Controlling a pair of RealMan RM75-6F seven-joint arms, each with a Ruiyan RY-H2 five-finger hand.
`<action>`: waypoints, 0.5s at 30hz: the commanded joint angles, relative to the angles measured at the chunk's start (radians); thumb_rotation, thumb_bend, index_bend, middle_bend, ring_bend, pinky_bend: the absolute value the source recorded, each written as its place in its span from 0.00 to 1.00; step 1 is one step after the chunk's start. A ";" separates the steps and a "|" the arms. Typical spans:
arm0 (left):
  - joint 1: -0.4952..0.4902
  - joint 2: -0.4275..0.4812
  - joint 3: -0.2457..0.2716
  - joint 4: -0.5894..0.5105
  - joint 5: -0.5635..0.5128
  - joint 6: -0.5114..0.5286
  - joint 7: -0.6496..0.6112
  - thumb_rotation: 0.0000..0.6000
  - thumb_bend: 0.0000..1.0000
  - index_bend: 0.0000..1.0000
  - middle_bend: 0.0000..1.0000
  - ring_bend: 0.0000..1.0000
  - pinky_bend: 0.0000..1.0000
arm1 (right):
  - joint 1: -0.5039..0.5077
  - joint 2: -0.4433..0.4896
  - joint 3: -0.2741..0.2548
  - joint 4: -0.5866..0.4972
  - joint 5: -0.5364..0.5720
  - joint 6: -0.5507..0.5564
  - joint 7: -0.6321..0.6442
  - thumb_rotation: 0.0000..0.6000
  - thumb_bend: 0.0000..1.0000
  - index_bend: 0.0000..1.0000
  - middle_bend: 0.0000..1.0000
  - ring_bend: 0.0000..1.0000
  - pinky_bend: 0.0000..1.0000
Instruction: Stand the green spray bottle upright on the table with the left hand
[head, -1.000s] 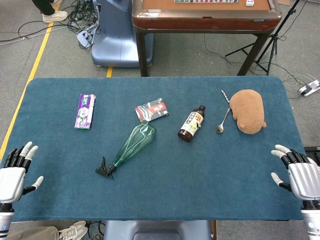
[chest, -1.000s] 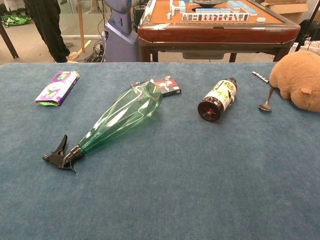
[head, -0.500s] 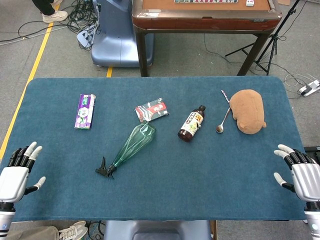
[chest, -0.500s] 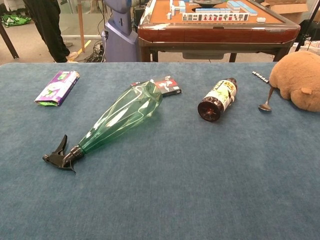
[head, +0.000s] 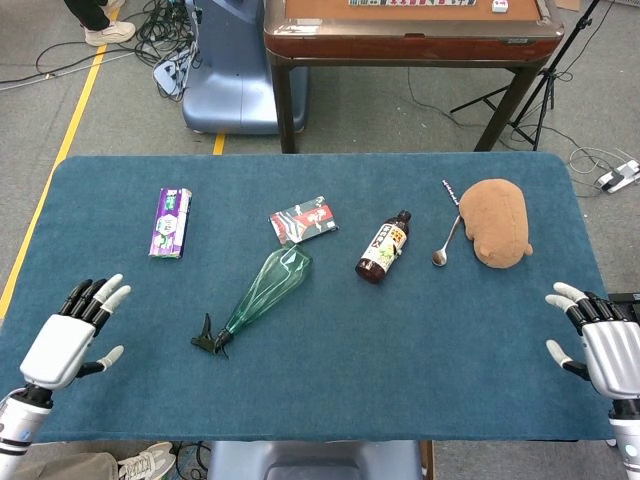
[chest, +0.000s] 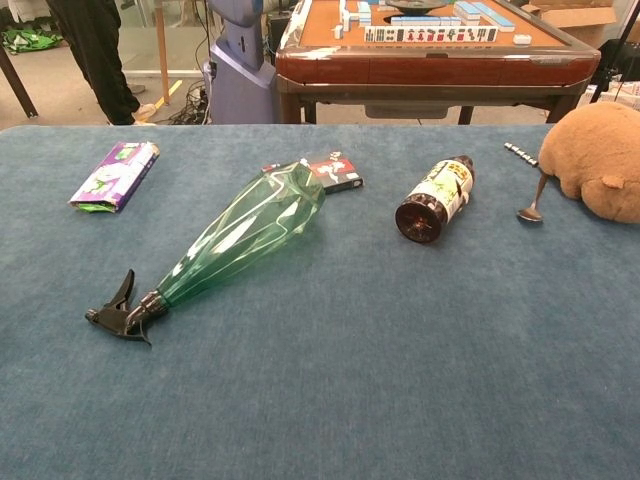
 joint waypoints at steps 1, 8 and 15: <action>-0.054 0.003 0.001 0.041 0.057 -0.030 -0.055 1.00 0.27 0.07 0.00 0.00 0.00 | 0.000 0.003 0.000 -0.003 -0.001 0.000 -0.001 1.00 0.21 0.30 0.23 0.21 0.31; -0.181 -0.012 0.008 0.088 0.182 -0.083 -0.129 1.00 0.27 0.07 0.00 0.00 0.00 | 0.005 0.008 -0.001 -0.016 -0.001 -0.009 -0.014 1.00 0.21 0.30 0.23 0.21 0.31; -0.327 -0.039 -0.001 0.079 0.230 -0.192 -0.183 1.00 0.27 0.07 0.00 0.00 0.00 | 0.011 0.020 0.002 -0.035 0.008 -0.021 -0.034 1.00 0.21 0.30 0.23 0.21 0.31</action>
